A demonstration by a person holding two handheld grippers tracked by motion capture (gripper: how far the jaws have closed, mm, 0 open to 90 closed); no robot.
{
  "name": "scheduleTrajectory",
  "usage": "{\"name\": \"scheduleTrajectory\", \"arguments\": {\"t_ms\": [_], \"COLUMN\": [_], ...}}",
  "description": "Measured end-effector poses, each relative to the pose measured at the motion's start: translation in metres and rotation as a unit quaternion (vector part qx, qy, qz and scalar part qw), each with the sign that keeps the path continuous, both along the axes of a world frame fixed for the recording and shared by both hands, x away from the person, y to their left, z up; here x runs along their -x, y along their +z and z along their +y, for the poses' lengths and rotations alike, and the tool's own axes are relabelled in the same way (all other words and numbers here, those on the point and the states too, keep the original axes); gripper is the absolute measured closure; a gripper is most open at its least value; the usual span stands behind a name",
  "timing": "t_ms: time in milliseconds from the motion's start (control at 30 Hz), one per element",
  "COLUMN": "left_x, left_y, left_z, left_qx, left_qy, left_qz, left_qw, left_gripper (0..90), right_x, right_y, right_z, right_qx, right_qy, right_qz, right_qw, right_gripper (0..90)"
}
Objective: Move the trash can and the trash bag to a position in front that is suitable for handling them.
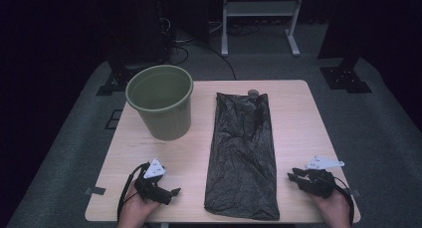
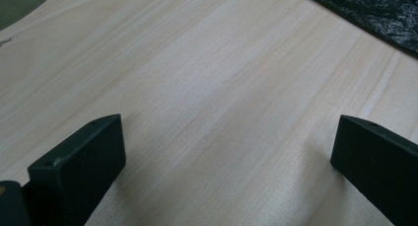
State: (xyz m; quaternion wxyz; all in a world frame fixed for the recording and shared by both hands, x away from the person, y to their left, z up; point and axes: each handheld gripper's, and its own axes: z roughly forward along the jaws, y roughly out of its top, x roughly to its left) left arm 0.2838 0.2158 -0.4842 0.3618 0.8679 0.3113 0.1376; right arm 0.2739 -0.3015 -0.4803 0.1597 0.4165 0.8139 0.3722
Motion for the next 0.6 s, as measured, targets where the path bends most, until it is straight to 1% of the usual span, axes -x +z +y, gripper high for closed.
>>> {"name": "scheduleTrajectory", "arguments": {"t_ms": [67, 267, 400, 467, 500, 533, 567, 600], "left_x": [0.000, 0.000, 0.000, 0.000, 0.000, 0.000, 0.000, 0.000], "left_y": [0.000, 0.000, 0.000, 0.000, 0.000, 0.000, 0.000, 0.000], "left_z": [0.000, 0.000, 0.000, 0.000, 0.000, 0.000, 0.000, -0.001], "left_qx": [0.000, 0.000, 0.000, 0.000, 0.000, 0.000, 0.000, 0.000], "left_qy": [0.003, 0.003, 0.003, 0.003, 0.003, 0.003, 0.004, 0.004], "left_qz": [0.000, 0.000, 0.000, 0.000, 0.000, 0.000, 0.000, 0.000], "left_qw": [1.0000, 1.0000, 1.0000, 1.0000, 1.0000, 1.0000, 1.0000, 1.0000], "left_gripper": [0.0, 0.0, 0.0, 0.0, 0.0, 0.0, 0.0, 0.0], "right_x": [-0.001, -0.001, -0.003, -0.003, -0.005, -0.005, -0.007, -0.007], "right_y": [0.001, 0.006, 0.008, 0.009, 0.009, 0.009, 0.009, 0.009], "right_z": [0.002, 0.006, 0.014, 0.015, 0.021, 0.021, 0.026, 0.029], "right_qx": [-0.014, -0.032, -0.047, -0.048, -0.047, -0.047, -0.047, -0.046], "right_qy": [0.007, 0.019, 0.030, 0.031, 0.037, 0.037, 0.044, 0.046], "right_qz": [0.004, 0.003, 0.005, 0.005, 0.006, 0.006, 0.009, 0.010], "right_qw": [0.9999, 0.9993, 0.9984, 0.9984, 0.9982, 0.9982, 0.9979, 0.9978], "right_gripper": [66.8, 64.9, 62.2, 61.3, 59.4, 59.4, 58.0, 57.5]}}
